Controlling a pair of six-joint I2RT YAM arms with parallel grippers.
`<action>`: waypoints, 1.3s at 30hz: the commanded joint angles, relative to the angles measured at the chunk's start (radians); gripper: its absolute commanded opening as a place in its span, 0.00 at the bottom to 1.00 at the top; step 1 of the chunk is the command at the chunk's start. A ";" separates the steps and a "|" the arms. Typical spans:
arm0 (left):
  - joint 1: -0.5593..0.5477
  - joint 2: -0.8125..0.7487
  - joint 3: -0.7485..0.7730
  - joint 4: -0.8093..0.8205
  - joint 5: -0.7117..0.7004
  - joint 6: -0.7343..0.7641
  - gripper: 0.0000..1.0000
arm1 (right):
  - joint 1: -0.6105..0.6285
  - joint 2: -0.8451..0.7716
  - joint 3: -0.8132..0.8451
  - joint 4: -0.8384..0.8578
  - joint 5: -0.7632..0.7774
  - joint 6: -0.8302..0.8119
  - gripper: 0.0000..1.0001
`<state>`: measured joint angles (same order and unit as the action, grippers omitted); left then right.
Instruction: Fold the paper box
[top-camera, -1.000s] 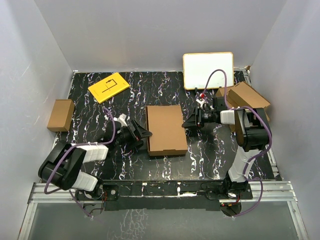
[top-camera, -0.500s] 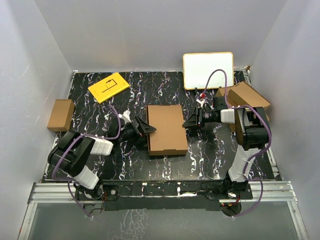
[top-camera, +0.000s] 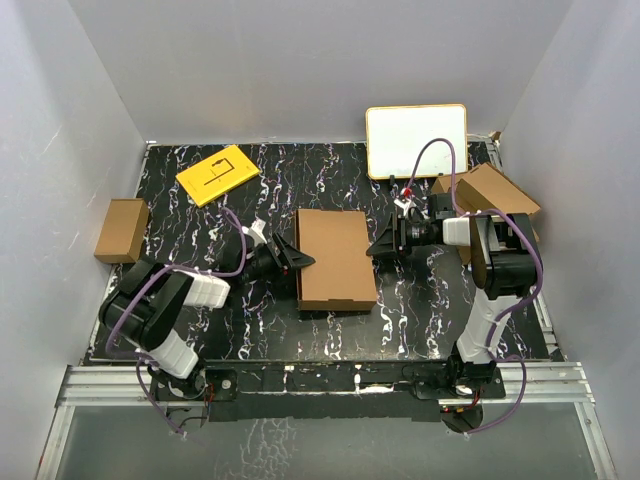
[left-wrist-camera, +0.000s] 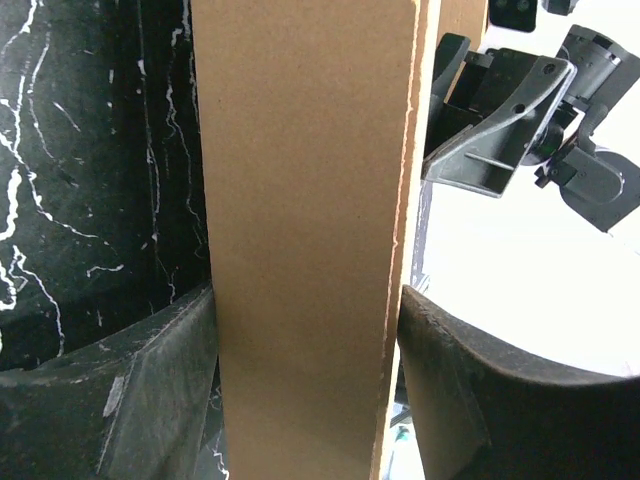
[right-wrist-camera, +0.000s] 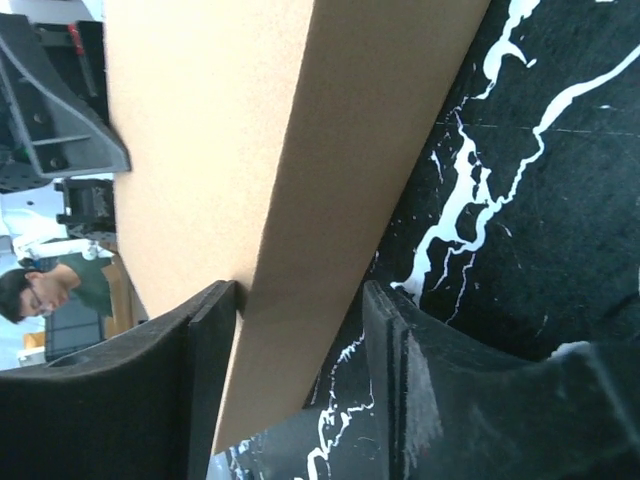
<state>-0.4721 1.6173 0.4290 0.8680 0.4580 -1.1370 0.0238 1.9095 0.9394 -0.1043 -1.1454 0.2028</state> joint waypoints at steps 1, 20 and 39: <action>-0.005 -0.152 0.055 -0.157 -0.031 0.114 0.37 | -0.005 -0.008 0.045 -0.081 0.018 -0.145 0.62; 0.057 -0.231 0.855 -1.448 -0.494 1.047 0.24 | -0.059 -0.249 0.021 -0.069 -0.024 -0.223 0.76; -0.227 0.186 1.205 -1.609 -0.765 1.182 0.90 | -0.056 -0.198 -0.034 0.035 -0.078 -0.137 0.76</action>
<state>-0.6876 1.7851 1.6115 -0.6659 -0.4324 0.0437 -0.0345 1.7023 0.9066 -0.1455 -1.1801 0.0555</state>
